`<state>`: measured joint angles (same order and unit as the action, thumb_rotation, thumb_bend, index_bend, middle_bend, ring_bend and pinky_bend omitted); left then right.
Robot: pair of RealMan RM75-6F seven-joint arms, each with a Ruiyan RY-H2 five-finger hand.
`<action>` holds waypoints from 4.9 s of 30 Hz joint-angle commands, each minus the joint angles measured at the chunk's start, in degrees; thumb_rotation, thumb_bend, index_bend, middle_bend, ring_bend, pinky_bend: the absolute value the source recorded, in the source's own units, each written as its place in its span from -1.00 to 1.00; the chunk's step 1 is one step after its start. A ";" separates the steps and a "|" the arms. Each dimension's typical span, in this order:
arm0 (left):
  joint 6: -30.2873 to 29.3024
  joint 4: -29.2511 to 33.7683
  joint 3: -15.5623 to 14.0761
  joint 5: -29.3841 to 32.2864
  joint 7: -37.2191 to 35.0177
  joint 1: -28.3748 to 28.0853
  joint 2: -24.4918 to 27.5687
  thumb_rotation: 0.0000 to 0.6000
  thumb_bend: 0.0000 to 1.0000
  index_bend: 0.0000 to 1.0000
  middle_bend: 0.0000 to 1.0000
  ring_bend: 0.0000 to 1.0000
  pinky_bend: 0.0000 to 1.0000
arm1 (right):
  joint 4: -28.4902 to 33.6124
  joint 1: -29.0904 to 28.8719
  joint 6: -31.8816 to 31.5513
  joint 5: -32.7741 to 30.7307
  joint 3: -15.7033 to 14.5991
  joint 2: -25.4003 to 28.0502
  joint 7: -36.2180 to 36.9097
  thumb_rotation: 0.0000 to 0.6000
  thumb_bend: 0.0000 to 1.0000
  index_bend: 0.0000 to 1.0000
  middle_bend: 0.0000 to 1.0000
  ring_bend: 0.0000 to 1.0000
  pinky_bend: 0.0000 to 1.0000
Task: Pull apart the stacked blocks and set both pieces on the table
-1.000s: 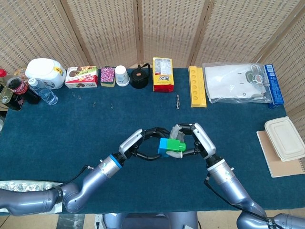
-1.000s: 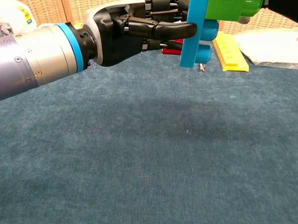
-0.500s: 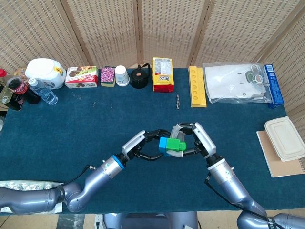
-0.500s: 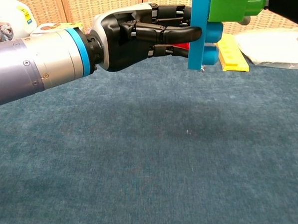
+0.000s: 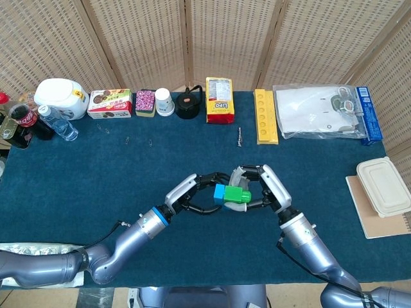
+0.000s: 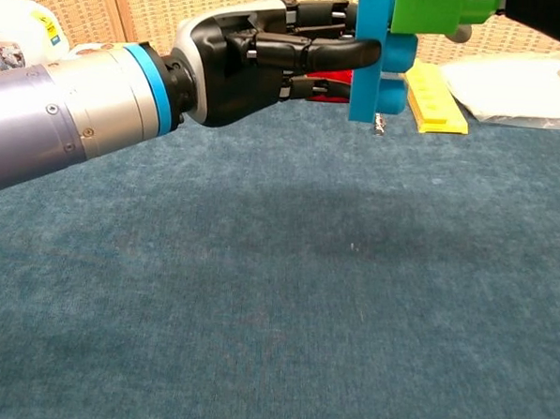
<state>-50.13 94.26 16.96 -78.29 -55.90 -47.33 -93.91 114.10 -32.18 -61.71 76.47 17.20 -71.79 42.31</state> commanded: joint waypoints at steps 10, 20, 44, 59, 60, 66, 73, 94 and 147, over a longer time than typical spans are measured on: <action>-1.60 -0.02 0.06 -1.03 -3.12 1.18 1.67 1.00 -0.08 0.13 -0.43 -0.72 -0.51 | 0.52 0.43 0.67 -0.71 0.72 0.85 3.92 1.00 -0.82 0.41 0.34 0.38 0.39; -4.05 0.65 -0.28 -2.44 -4.75 2.53 3.48 1.00 -0.08 0.13 -0.43 -0.72 -0.51 | 0.21 1.28 -0.11 -0.92 1.55 1.65 6.43 1.00 -0.82 0.41 0.34 0.38 0.40; -13.88 14.03 -9.14 -9.37 15.43 15.61 31.69 1.00 -0.10 0.13 -0.43 -0.72 -0.50 | -16.59 -4.69 14.61 6.59 -6.44 7.38 -15.61 1.00 -0.84 0.34 0.24 0.18 0.18; -18.29 15.83 -13.36 -8.65 30.99 21.60 36.43 1.00 -0.11 0.13 -0.43 -0.72 -0.51 | -21.46 -7.31 15.36 -3.25 -10.21 -0.97 -49.06 1.00 -0.87 0.21 0.11 0.00 -0.02; -18.35 15.68 -13.49 -8.51 31.43 21.80 36.36 1.00 -0.11 0.13 -0.43 -0.72 -0.51 | -21.67 -7.49 15.20 -4.11 -10.30 -1.81 -50.62 1.00 -0.87 0.21 0.11 -0.01 -0.03; -18.47 14.68 -13.57 -8.41 33.18 22.08 35.59 1.00 -0.11 0.13 -0.43 -0.72 -0.53 | -23.18 -8.69 14.88 -7.16 -10.83 -4.58 -57.81 1.00 -0.89 0.05 -0.02 -0.14 -0.19; -18.35 13.19 -13.22 -7.77 36.48 22.02 34.49 1.00 -0.11 0.13 -0.43 -0.72 -0.53 | -21.16 -9.82 14.06 -11.27 -10.87 -5.38 -63.88 1.00 -0.92 -0.29 -0.29 -0.39 -0.41; -10.09 3.08 -6.66 2.83 61.52 11.86 15.86 1.00 -0.12 0.13 -0.43 -0.72 -0.66 | -6.69 -1.84 -3.32 -1.37 -10.74 7.56 -62.65 1.00 -0.93 -0.41 -0.42 -0.50 -0.46; -45.95 5.65 -18.46 -1.98 55.03 43.86 37.07 1.00 -0.74 -0.81 -0.75 -1.00 -0.78 | -11.02 16.65 -19.88 -4.08 -11.43 13.63 -54.25 1.00 -0.92 -0.33 -0.32 -0.48 -0.50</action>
<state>-95.31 101.00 -1.77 -80.79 0.26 -4.44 -56.39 102.58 -16.27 -80.79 72.10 6.09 -58.30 -11.37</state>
